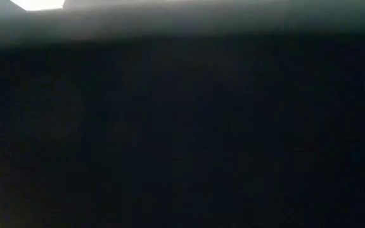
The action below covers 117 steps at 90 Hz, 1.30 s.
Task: Set table place
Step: Fold the blue napkin
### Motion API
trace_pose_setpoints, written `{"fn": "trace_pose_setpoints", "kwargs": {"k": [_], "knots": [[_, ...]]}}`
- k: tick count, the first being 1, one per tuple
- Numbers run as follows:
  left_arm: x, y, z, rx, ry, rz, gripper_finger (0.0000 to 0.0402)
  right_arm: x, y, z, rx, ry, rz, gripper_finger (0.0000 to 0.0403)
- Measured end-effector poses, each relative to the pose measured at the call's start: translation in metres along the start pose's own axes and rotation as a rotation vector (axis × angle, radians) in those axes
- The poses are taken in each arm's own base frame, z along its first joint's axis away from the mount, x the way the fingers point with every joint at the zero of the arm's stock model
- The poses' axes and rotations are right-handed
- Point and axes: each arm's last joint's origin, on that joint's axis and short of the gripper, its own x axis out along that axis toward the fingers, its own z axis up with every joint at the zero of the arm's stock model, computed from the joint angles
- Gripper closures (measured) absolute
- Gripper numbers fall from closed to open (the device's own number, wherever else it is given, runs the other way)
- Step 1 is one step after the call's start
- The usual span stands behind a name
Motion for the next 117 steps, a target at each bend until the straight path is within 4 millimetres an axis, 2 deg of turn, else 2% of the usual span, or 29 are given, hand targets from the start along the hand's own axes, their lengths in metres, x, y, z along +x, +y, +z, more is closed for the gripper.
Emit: {"fn": "trace_pose_setpoints", "kwargs": {"k": [11, 29, 60, 84, 97, 117], "knots": [[0.0, -0.001, 0.002, 0.004, -0.02, 0.006, 0.0402, 0.008, -0.008, 0.003, -0.01, -0.003, 0.017, 0.0403], [-0.001, -0.003, 0.002, 0.008, -0.02, 0.007, 0.0402, 0.032, -0.02, 0.01, -0.056, -0.033, 0.09, 0.0403], [-0.002, -0.008, 0.003, 0.007, -0.021, 0.0, 0.0402, 0.053, -0.034, 0.021, -0.126, -0.14, 0.127, 0.0403], [-0.004, -0.013, 0.002, 0.018, -0.017, -0.008, 0.0402, 0.06, -0.031, 0.02, -0.13, -0.136, 0.134, 0.0399], [-0.004, -0.013, 0.002, 0.021, -0.019, -0.016, 0.0402, 0.061, -0.024, 0.019, -0.133, -0.13, 0.147, 0.0367], [-0.004, -0.013, 0.002, 0.016, -0.017, -0.027, 0.0402, 0.061, -0.023, 0.019, -0.121, -0.14, 0.144, 0.0276]]}}
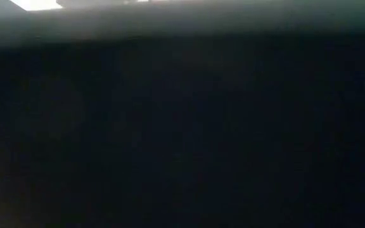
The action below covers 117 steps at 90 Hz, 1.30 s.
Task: Set table place
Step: Fold the blue napkin
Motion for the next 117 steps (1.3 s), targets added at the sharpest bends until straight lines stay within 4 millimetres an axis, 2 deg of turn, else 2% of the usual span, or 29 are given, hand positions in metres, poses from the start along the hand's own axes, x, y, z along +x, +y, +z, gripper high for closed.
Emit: {"fn": "trace_pose_setpoints", "kwargs": {"k": [20, 39, 49, 78, 87, 95, 104, 117], "knots": [[-0.001, 0.0, -0.008, -0.021, 0.08, 0.064, 0.0402, -0.004, -0.002, 0.008, -0.024, -0.027, -0.075, 0.0211], [-0.003, -0.006, -0.011, -0.015, 0.122, 0.089, 0.0402, -0.024, -0.009, 0.026, -0.042, 0.115, -0.244, 0.0203], [-0.005, -0.011, -0.015, -0.012, 0.153, 0.056, 0.0402, -0.035, -0.013, 0.03, -0.019, 0.196, -0.276, 0.0205], [-0.008, -0.014, -0.024, -0.023, 0.243, 0.057, 0.0402, -0.047, -0.032, -0.003, 0.117, 0.483, -0.322, 0.0216], [-0.009, -0.018, -0.023, -0.012, 0.235, 0.067, 0.0402, -0.044, -0.038, -0.015, 0.143, 0.509, -0.332, 0.0216], [-0.011, -0.022, -0.022, 0.019, 0.219, 0.152, 0.0402, -0.041, -0.041, -0.026, 0.159, 0.535, -0.336, 0.0216], [-0.013, -0.026, -0.021, 0.053, 0.207, 0.242, 0.0402, -0.039, -0.045, -0.032, 0.176, 0.528, -0.344, 0.0216], [-0.014, -0.027, -0.021, 0.049, 0.205, 0.239, 0.0402, -0.039, -0.05, -0.035, 0.194, 0.527, -0.357, 0.0216]]}}
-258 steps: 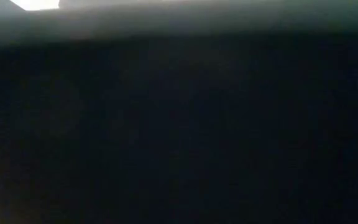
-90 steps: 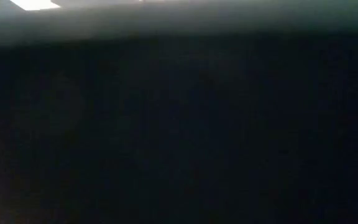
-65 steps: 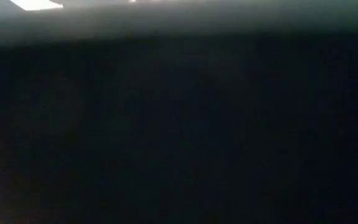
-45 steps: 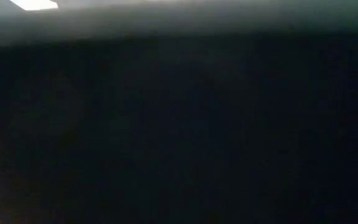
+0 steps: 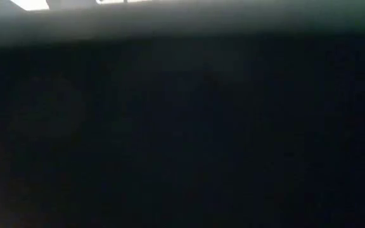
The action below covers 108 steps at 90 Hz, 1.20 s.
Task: Set table place
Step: Fold the blue napkin
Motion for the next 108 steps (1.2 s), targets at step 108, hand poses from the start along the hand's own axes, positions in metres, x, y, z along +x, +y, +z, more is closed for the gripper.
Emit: {"fn": "trace_pose_setpoints", "kwargs": {"k": [108], "knots": [[-0.024, -0.003, 0.046, -0.101, -0.351, -0.151, 0.0273, -0.002, -0.033, -0.009, -0.029, -0.004, -0.01, 0.0216]]}}
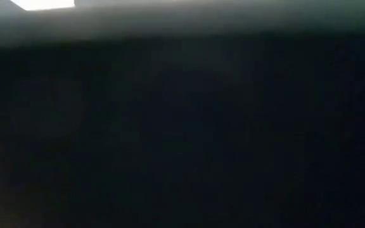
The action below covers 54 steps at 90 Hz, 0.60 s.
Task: Set table place
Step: Fold the blue napkin
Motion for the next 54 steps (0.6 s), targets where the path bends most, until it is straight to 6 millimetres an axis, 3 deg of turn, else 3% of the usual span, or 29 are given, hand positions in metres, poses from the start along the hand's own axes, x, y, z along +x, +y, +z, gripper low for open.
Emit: {"fn": "trace_pose_setpoints", "kwargs": {"k": [26, 37, 54], "knots": [[0.018, -0.008, 0.004, 0.062, -0.059, -0.119, 0.0274, -0.019, -0.009, -0.041, 0.164, -0.252, 0.073, 0.0216], [0.033, -0.015, -0.001, 0.125, -0.027, -0.126, 0.0274, -0.017, 0.0, -0.049, 0.181, -0.34, 0.171, 0.0216], [0.052, -0.018, -0.01, 0.184, 0.023, -0.118, 0.0274, -0.015, 0.011, -0.054, 0.164, -0.33, 0.184, 0.0216]]}}
